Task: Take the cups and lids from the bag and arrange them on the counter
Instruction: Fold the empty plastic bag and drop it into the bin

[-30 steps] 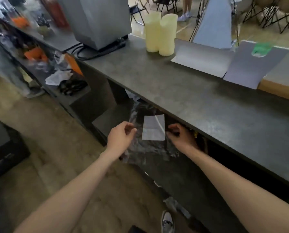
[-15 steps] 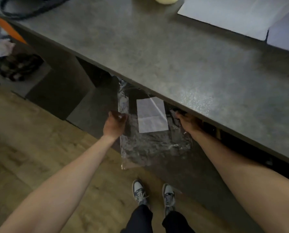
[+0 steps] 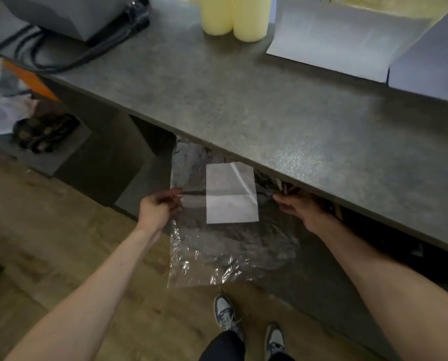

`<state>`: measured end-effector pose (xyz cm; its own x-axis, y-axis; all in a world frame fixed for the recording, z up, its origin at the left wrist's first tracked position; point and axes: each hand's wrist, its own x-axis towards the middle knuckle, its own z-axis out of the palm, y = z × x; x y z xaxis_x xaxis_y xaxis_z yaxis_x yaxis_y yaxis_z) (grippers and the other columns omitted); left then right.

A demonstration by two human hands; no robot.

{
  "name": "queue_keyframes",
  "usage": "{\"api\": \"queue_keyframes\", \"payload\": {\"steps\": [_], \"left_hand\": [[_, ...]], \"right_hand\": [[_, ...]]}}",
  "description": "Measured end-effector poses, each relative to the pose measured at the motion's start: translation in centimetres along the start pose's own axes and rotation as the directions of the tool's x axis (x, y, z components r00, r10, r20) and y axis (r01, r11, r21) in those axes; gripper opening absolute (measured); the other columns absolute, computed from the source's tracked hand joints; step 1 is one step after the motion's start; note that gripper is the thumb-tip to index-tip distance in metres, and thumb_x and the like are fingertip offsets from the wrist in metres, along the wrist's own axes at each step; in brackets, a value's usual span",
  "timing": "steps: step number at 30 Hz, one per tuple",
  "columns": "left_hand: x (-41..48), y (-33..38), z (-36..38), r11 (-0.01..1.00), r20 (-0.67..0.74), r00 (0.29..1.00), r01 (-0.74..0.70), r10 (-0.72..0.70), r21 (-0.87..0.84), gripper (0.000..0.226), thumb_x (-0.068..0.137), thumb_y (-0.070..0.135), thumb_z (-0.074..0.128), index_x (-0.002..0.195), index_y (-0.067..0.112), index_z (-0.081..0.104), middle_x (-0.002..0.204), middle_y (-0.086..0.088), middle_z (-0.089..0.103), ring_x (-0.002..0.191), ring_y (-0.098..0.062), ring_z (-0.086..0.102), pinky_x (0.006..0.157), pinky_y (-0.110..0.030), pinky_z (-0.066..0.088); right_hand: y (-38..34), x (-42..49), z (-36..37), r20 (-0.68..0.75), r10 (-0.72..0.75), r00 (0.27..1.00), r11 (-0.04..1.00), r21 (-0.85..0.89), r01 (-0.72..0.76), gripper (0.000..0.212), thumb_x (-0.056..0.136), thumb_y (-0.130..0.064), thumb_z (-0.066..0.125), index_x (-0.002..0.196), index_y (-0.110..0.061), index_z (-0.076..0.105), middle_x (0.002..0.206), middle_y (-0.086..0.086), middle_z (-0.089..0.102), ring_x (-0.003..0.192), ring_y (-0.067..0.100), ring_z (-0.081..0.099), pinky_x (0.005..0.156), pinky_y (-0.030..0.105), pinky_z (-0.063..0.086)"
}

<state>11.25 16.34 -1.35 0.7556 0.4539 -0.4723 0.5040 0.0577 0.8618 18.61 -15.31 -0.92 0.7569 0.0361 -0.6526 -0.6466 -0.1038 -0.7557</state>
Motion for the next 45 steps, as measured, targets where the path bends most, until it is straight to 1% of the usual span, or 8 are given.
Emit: {"api": "queue_keyframes", "payload": {"steps": [9, 13, 21, 25, 28, 31, 37, 45], "left_hand": [[-11.6, 1.2, -2.9, 0.891, 0.123, 0.961, -0.277, 0.249, 0.361, 0.055, 0.078, -0.004, 0.077, 0.128, 0.015, 0.063, 0.094, -0.008, 0.068, 0.088, -0.021, 0.068, 0.077, -0.014, 0.057], [-17.2, 0.0, -3.6, 0.707, 0.165, 0.912, -0.397, 0.376, 0.586, 0.033, 0.083, 0.015, 0.077, 0.116, 0.020, 0.071, 0.099, -0.007, 0.067, 0.092, -0.023, 0.066, 0.089, -0.044, 0.055], [-24.9, 2.2, -2.8, 0.721, 0.235, 0.817, -0.575, 0.526, 0.386, 0.013, 0.098, 0.019, 0.058, 0.098, 0.013, 0.070, 0.121, 0.007, 0.066, 0.113, -0.008, 0.062, 0.088, -0.011, 0.046], [-28.5, 4.8, -1.6, 0.634, 0.293, 0.729, -0.684, 0.619, 0.361, 0.015, 0.101, 0.021, 0.053, 0.093, 0.013, 0.063, 0.088, 0.005, 0.070, 0.084, -0.018, 0.066, 0.077, -0.031, 0.051], [-31.4, 6.9, -0.4, 0.598, 0.423, 0.651, -0.755, 0.630, 0.271, 0.013, 0.100, 0.020, 0.054, 0.096, 0.012, 0.063, 0.087, -0.004, 0.070, 0.083, -0.020, 0.068, 0.081, -0.036, 0.054], [-34.1, 7.8, 1.0, 0.584, 0.478, 0.587, -0.793, 0.653, 0.176, 0.013, 0.097, 0.021, 0.060, 0.108, 0.015, 0.064, 0.093, 0.001, 0.072, 0.086, -0.013, 0.070, 0.077, -0.024, 0.056], [-35.1, 7.1, 1.3, 0.853, 0.429, 0.797, -0.512, 0.425, 0.105, 0.135, 0.046, 0.074, 0.083, 0.156, 0.028, 0.019, 0.143, 0.007, 0.046, 0.131, -0.011, 0.049, 0.111, -0.034, 0.039], [-42.0, 4.7, 7.6, 0.963, 0.741, 0.648, -0.268, 0.177, 0.005, 0.055, 0.082, 0.018, 0.080, 0.132, 0.009, 0.057, 0.119, -0.014, 0.072, 0.108, -0.031, 0.070, 0.099, -0.052, 0.052]], "right_hand": [[2.1, -8.5, -2.6, 0.268, -0.279, 0.922, 0.950, -0.060, 0.305, 0.043, 0.090, 0.015, 0.053, 0.112, -0.020, 0.066, 0.110, 0.009, 0.068, 0.091, 0.015, 0.071, 0.078, 0.027, 0.058], [3.2, -13.2, -5.1, 0.361, -0.275, 0.891, 0.879, -0.281, 0.385, 0.041, 0.084, -0.002, 0.071, 0.117, -0.026, 0.067, 0.108, 0.001, 0.072, 0.095, 0.011, 0.070, 0.084, 0.025, 0.058], [3.0, -21.5, -9.7, 0.250, -0.502, 0.828, 0.607, -0.579, 0.544, 0.012, 0.084, -0.026, 0.076, 0.091, -0.017, 0.077, 0.094, -0.009, 0.066, 0.092, 0.003, 0.059, 0.066, 0.009, 0.040], [2.2, -25.8, -10.4, 0.336, -0.437, 0.834, 0.439, -0.730, 0.524, 0.019, 0.079, -0.029, 0.080, 0.094, -0.025, 0.069, 0.099, -0.008, 0.067, 0.095, 0.010, 0.063, 0.083, 0.030, 0.054], [2.2, -30.4, -9.3, 0.466, -0.372, 0.803, 0.464, -0.655, 0.596, 0.046, 0.075, -0.041, 0.080, 0.115, -0.028, 0.063, 0.107, -0.011, 0.068, 0.095, 0.007, 0.065, 0.085, 0.029, 0.056], [2.8, -34.0, -8.5, 0.515, -0.398, 0.760, 0.470, -0.597, 0.650, 0.025, 0.082, -0.030, 0.075, 0.105, -0.021, 0.069, 0.097, -0.003, 0.073, 0.086, 0.010, 0.069, 0.077, 0.033, 0.058], [6.5, -37.3, -12.4, 0.131, -0.507, 0.852, 0.851, -0.082, 0.519, 0.027, 0.082, -0.010, 0.077, 0.109, -0.009, 0.072, 0.101, 0.006, 0.077, 0.093, 0.023, 0.074, 0.084, 0.041, 0.059], [8.2, -41.1, -15.7, 0.049, -0.488, 0.872, 0.840, 0.296, 0.454, 0.033, 0.084, -0.005, 0.072, 0.117, -0.002, 0.067, 0.112, 0.016, 0.073, 0.097, 0.031, 0.072, 0.079, 0.040, 0.060]]}}
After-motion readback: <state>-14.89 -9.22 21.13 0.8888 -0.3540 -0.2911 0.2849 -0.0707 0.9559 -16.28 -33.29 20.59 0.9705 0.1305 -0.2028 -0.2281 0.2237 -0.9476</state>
